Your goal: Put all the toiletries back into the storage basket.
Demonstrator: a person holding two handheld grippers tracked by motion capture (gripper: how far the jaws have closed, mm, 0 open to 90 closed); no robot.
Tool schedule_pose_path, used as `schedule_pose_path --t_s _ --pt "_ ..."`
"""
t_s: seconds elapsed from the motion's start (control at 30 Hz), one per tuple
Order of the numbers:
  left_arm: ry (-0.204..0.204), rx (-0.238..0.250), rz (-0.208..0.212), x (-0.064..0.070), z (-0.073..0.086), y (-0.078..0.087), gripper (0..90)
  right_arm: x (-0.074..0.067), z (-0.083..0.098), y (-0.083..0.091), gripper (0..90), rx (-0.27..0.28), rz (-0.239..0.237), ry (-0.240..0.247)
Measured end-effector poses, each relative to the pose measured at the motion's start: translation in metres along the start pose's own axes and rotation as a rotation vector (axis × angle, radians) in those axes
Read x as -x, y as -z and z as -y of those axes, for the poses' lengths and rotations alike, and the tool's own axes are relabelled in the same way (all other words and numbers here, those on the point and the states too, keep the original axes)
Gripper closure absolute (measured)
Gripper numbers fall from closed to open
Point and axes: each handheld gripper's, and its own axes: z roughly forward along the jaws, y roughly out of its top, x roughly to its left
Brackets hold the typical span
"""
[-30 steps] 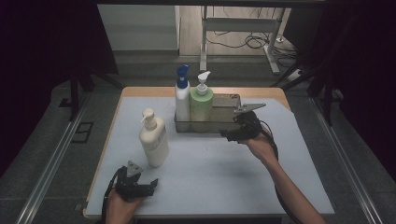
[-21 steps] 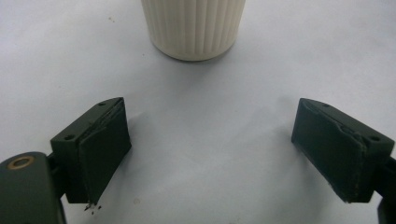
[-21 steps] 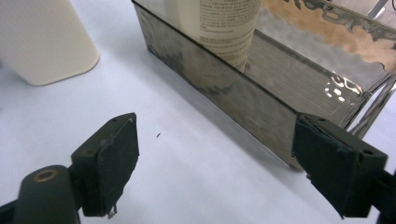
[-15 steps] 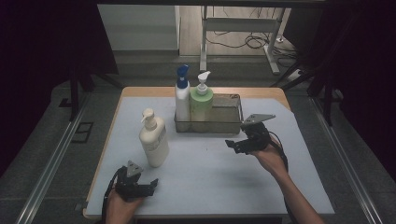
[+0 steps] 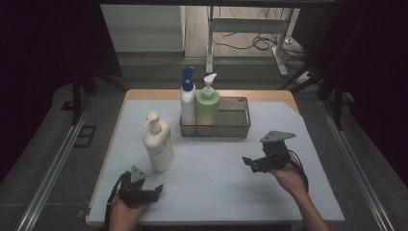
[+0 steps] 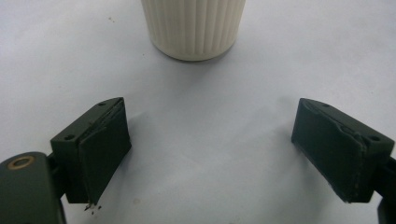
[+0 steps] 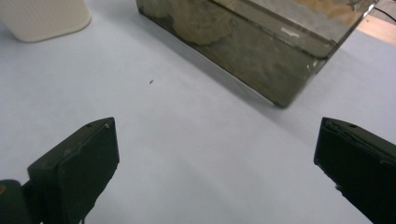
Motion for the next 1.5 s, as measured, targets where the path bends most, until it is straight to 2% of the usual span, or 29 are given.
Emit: schedule_pose_path --t_s 0.2,0.6,0.8,0.97,1.03,1.23,1.5 --pt "0.001 0.001 0.000 0.000 0.000 0.000 10.9 -0.003 0.021 0.003 0.0 -0.007 0.013 -0.007" --pt "0.001 -0.001 0.001 0.000 0.000 0.000 11.0 -0.002 0.061 -0.003 1.0 -0.014 0.017 -0.065" --pt "0.000 -0.001 0.007 -0.002 -0.001 0.001 13.0 -0.002 0.077 -0.010 1.4 -0.045 0.015 -0.077" --pt "0.005 0.003 0.006 -0.005 -0.002 0.004 20.3 -0.001 0.090 -0.015 1.6 -0.071 0.025 -0.069" --pt "0.010 0.012 0.021 -0.006 -0.003 0.004 24.4 0.000 0.094 -0.017 2.0 -0.079 0.023 -0.076" --pt "0.012 0.031 0.027 -0.010 -0.007 0.008 35.7 -0.002 0.094 -0.018 2.2 -0.084 0.030 -0.063" --pt "0.066 0.022 0.020 -0.029 -0.010 0.010 50.9 -0.001 0.095 -0.018 2.1 -0.082 0.030 -0.065"
